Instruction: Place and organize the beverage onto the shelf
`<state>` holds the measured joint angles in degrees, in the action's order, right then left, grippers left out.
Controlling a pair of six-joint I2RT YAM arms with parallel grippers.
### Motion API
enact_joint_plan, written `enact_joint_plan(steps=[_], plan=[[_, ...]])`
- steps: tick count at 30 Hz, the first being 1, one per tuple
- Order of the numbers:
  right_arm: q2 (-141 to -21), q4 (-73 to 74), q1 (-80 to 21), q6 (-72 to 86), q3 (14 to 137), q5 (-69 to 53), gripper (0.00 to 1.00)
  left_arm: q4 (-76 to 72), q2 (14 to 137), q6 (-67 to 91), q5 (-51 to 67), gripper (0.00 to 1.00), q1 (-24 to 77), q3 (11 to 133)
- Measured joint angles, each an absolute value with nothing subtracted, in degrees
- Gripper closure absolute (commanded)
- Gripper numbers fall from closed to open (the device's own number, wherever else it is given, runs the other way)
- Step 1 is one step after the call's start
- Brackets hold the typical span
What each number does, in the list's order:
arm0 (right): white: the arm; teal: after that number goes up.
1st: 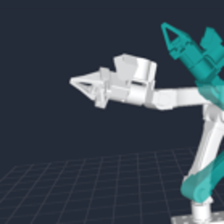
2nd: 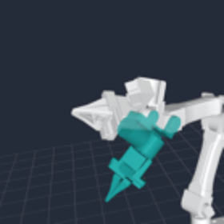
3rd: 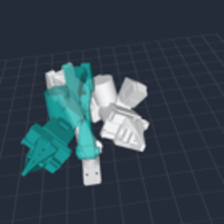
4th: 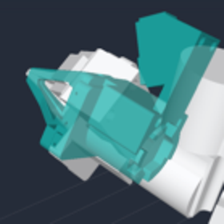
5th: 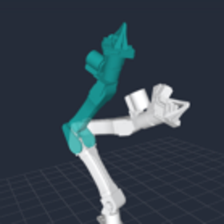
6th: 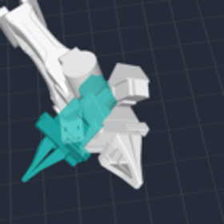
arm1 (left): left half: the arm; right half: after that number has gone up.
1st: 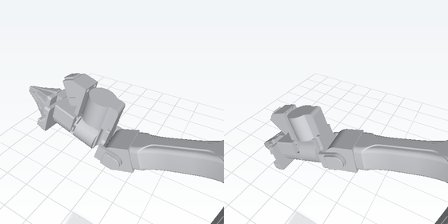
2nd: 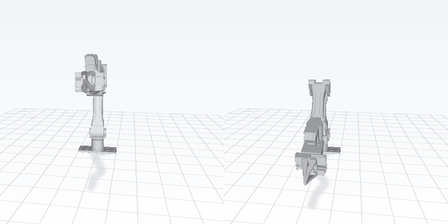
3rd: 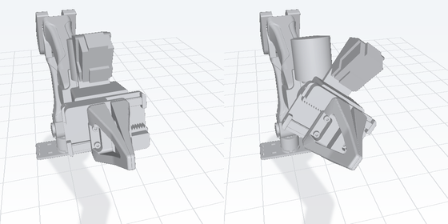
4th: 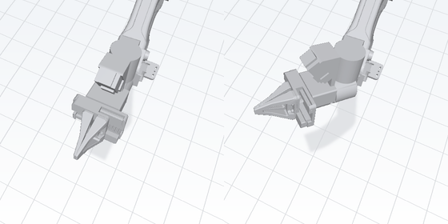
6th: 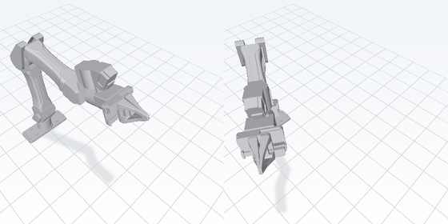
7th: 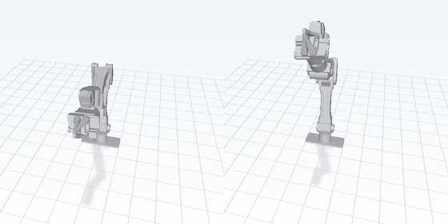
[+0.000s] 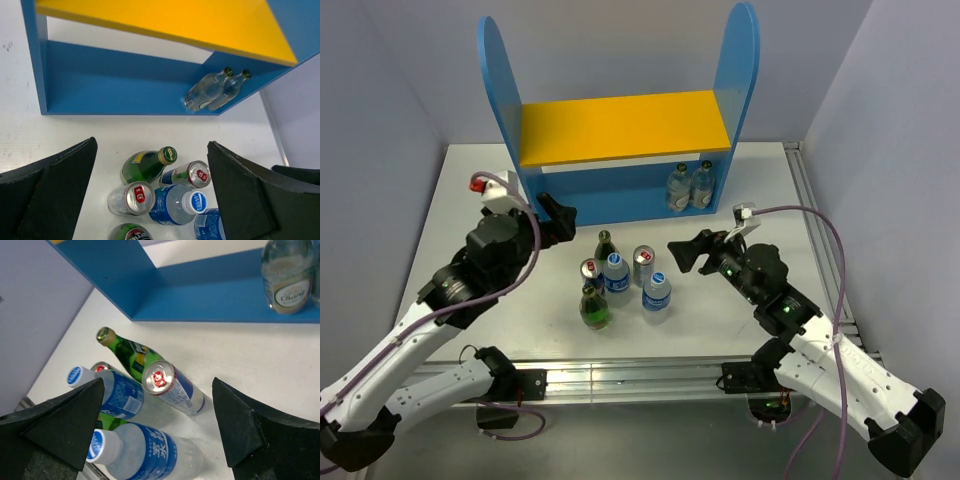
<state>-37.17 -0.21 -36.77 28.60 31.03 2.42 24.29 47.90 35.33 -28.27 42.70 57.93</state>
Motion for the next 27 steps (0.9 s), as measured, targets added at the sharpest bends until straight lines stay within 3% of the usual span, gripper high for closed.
enact_joint_plan(steps=[10,17,22,27], plan=[[-33.69,2.72,-37.15,27.77,26.63,5.30,0.05,32.51,36.14,41.32,-35.90,0.03,50.76,54.39],[-33.15,2.79,-37.26,27.35,26.63,5.58,0.05,36.84,33.10,50.04,-39.62,0.04,64.95,44.97],[-33.54,3.05,-37.26,27.35,26.63,5.63,0.05,39.66,36.95,57.95,-47.40,0.01,79.48,43.94],[-33.56,3.03,-37.26,27.35,26.63,6.07,0.05,45.06,50.30,69.52,-56.88,0.01,91.98,44.49]])
